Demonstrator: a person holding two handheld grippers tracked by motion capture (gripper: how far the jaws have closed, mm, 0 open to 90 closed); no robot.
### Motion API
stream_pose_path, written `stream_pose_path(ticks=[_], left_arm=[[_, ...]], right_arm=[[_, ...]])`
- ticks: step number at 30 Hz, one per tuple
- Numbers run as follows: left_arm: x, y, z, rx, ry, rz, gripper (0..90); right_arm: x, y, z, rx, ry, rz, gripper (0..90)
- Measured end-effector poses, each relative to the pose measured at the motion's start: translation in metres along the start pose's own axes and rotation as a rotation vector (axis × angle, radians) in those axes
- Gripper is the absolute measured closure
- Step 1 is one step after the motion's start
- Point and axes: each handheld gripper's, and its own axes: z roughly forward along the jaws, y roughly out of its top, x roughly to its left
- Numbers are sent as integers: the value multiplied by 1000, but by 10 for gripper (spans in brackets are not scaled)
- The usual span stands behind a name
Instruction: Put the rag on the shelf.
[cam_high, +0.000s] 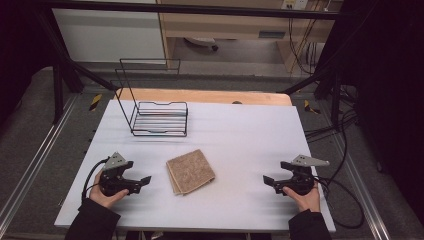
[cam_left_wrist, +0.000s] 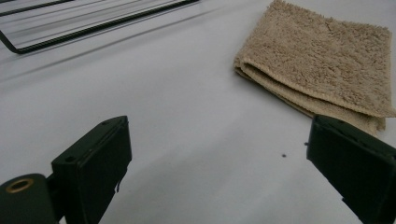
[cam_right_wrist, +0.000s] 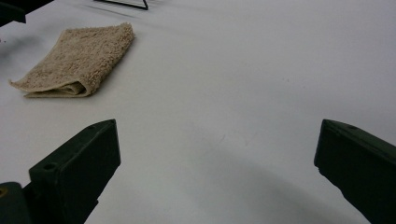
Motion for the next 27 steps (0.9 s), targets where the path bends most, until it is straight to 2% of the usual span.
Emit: stream_pose_path(ticks=[16,23,27], left_arm=[[-8,4,3,6,-5,-2,62],[-19,9,8,4,-10,-17,97],[-30,13,13,7,-28,-28,131]], right_arm=[[2,-1,2,25,-6,1,12],[4,-1,5,38,-13,-5,12],[5,-1,6,41,-14,-8,12]])
